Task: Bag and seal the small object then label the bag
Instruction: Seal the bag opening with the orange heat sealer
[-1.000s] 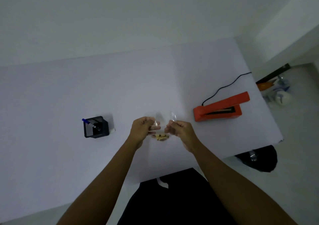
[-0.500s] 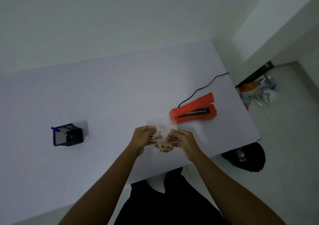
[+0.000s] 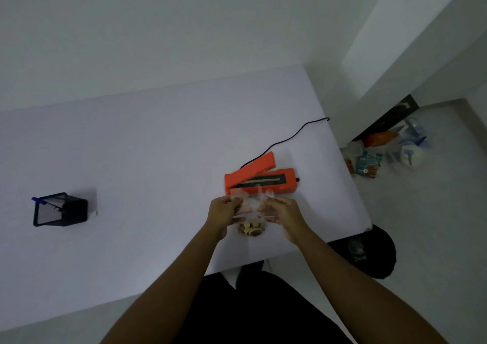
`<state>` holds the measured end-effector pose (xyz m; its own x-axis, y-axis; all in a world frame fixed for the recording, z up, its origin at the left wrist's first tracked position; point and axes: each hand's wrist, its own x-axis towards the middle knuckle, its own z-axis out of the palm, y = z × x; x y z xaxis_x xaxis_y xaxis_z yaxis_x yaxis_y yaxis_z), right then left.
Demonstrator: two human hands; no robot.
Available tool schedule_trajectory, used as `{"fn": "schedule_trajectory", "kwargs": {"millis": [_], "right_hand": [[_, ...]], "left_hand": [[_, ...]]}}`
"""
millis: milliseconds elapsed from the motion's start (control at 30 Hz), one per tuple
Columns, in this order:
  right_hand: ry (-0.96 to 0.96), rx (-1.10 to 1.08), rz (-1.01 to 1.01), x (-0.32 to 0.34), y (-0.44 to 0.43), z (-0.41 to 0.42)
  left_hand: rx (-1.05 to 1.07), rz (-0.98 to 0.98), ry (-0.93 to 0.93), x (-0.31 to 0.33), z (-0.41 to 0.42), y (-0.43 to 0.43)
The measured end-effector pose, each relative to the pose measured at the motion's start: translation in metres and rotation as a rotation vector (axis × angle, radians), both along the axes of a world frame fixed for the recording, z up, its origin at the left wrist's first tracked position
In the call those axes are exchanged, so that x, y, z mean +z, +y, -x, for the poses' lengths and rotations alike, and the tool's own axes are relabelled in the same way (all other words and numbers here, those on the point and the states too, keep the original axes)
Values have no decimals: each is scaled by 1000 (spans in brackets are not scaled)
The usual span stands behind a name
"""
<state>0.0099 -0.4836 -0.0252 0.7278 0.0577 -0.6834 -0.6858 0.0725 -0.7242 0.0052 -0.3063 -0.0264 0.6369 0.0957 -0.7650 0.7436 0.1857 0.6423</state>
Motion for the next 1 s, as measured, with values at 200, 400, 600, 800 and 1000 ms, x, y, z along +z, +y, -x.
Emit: {"fn": "schedule_trajectory", "kwargs": {"millis": [200, 400, 600, 800, 1000], "right_hand": [[17, 0, 42, -11, -19, -15], [7, 19, 83, -22, -23, -25], [40, -2, 73, -32, -21, -26], [36, 29, 88, -37, -20, -31], [47, 46, 92, -43, -21, -29]], "left_hand": [[-6, 5, -18, -3, -8, -21], [-19, 8, -66, -9, -9, -26], [-21, -10, -46, -16, -9, -26], [2, 0, -18, -31, -4, -28], [19, 12, -7, -31, -6, -28]]}}
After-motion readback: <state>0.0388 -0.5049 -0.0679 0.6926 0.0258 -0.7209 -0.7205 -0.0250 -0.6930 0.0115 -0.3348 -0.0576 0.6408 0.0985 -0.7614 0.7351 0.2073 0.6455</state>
